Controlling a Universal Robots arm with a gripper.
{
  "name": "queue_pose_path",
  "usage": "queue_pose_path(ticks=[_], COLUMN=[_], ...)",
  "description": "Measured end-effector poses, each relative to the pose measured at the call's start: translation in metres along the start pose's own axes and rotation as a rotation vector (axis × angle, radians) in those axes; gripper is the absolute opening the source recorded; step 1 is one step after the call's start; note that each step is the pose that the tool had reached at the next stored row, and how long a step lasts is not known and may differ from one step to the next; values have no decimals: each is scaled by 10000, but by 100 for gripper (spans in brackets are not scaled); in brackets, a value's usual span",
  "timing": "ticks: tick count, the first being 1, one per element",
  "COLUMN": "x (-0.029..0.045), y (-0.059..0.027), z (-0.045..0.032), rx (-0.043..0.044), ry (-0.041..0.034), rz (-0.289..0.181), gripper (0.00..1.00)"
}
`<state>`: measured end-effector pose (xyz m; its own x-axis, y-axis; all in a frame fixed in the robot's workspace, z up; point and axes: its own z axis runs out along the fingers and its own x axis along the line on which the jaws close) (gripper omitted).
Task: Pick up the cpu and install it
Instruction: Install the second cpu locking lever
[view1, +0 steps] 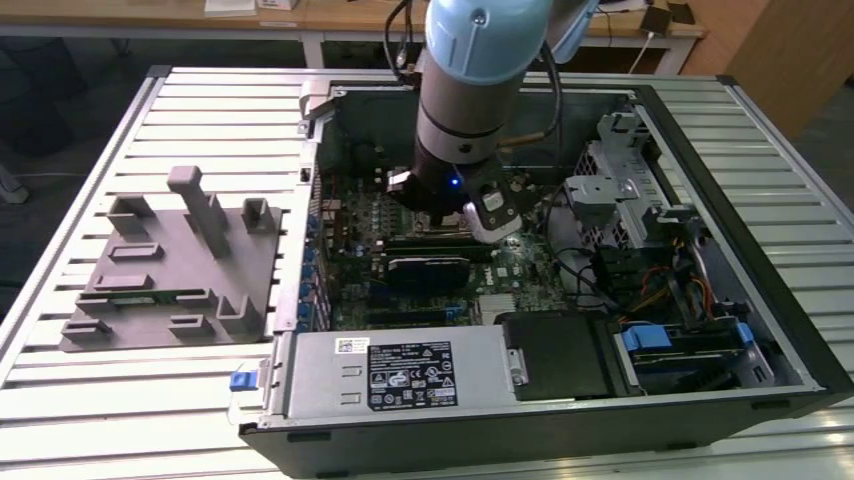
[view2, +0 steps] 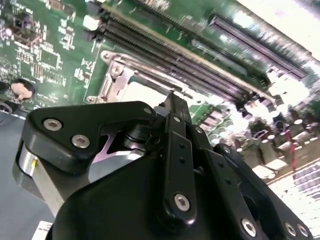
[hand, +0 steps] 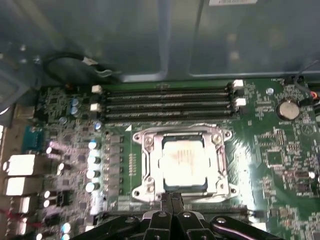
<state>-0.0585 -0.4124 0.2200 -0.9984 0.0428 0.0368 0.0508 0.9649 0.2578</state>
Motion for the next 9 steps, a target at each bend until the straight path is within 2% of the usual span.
queue_pose_path(ticks=[9], x=[-83], y=[228], z=[61], rx=[412], ry=[-22], rz=[10], gripper=[11])
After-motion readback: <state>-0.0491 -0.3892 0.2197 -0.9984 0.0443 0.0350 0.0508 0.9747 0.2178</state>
